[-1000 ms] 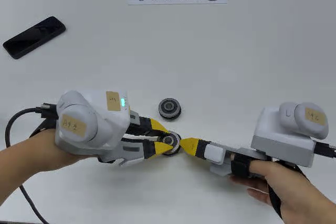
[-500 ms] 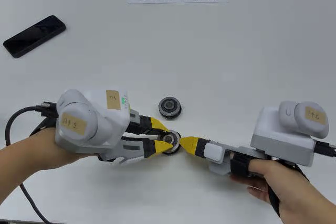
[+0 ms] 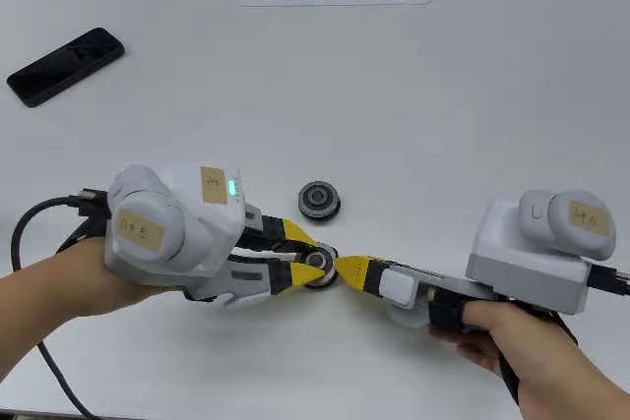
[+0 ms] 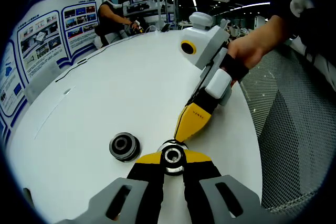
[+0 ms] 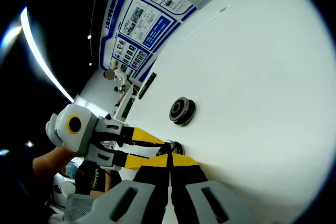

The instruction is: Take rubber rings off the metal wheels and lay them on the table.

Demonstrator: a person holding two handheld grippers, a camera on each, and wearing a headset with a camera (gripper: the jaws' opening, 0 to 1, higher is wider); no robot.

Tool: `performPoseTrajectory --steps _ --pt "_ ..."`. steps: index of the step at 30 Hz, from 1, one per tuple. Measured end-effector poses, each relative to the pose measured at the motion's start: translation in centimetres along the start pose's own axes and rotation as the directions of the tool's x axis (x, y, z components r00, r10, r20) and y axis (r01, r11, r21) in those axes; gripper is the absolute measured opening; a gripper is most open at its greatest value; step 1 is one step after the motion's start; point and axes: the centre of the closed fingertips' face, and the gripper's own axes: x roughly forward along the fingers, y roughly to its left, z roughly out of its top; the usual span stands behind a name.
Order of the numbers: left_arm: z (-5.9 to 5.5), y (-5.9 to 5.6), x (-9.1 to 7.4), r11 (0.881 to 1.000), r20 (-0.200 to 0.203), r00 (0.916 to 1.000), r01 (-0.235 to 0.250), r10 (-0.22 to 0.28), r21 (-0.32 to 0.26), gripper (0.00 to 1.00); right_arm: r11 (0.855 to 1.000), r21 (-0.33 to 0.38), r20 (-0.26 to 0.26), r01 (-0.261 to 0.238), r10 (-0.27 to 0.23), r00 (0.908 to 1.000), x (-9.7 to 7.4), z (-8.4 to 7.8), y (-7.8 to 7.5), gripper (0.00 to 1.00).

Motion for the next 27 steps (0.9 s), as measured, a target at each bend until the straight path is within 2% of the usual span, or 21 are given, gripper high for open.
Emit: performPoseTrajectory --steps 9,27 --pt "0.00 0.02 -0.02 1.000 0.000 1.0000 -0.001 0.001 -0.005 0.13 0.999 -0.042 0.000 0.020 -0.020 0.9998 0.06 0.01 0.22 0.00" --pt "-0.12 0.12 0.01 1.000 -0.011 0.9999 0.010 -0.010 0.002 0.13 0.991 -0.128 -0.013 0.027 -0.029 0.9995 0.26 0.02 0.59 0.00"
